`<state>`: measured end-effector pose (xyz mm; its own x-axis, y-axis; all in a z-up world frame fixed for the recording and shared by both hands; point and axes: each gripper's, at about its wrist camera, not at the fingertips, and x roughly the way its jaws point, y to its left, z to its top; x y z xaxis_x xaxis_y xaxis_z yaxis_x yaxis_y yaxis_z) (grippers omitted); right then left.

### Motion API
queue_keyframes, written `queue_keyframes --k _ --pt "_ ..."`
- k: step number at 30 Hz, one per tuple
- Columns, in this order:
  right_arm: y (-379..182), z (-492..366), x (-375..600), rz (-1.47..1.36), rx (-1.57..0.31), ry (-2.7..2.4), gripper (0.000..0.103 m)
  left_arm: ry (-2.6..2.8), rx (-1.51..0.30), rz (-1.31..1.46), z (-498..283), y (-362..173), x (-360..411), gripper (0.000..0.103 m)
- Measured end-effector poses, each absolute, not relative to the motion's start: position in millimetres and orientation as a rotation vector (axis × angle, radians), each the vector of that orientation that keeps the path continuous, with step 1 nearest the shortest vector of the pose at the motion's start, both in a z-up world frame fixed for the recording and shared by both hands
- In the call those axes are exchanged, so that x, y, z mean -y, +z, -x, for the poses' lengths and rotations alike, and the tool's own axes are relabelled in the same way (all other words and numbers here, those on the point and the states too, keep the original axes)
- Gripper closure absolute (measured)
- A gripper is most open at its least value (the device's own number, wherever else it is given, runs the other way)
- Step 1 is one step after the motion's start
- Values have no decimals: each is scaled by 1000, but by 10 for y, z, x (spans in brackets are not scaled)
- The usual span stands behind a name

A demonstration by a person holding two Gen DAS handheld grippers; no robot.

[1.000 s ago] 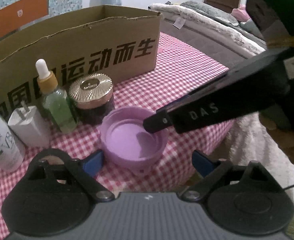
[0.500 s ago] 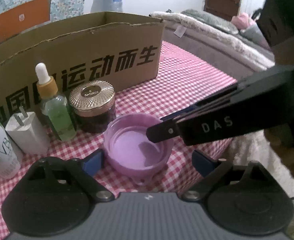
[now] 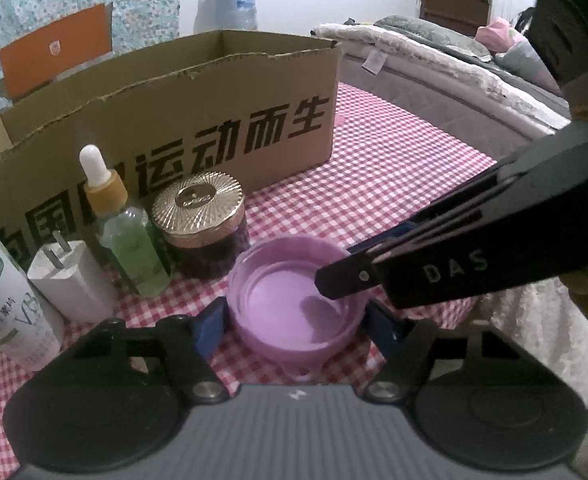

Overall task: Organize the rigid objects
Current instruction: 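Carry the purple lid over the cardboard box with the right tool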

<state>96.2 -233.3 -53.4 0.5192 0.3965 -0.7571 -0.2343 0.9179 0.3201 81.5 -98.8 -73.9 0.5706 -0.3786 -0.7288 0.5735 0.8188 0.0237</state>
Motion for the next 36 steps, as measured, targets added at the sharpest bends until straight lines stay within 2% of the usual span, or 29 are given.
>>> queue_keyframes --k 8,16,22,25,29,36 --pt "-291 -782 2345 -194 -902 371 87 -568 -715 -277 -611 -438 937 29" --pt "525 -665 2260 -139 -696 426 87 -483 -499 -316 -454 345 788 29" --pt "1015 -1052 2128 -131 -623 516 87 -423 -460 -351 -745 825 609 29" --pt "1116 -1409 2072 -146 -649 547 87 -409 -498 -386 -1063 939 587 29" --pt "1066 -2118 2030 -224 -792 586 87 -400 -651 -363 -1658 979 505 29" --pt "749 -3325 1834 -272 -1039 579 87 -393 -902 -338 -2758 738 350 29"
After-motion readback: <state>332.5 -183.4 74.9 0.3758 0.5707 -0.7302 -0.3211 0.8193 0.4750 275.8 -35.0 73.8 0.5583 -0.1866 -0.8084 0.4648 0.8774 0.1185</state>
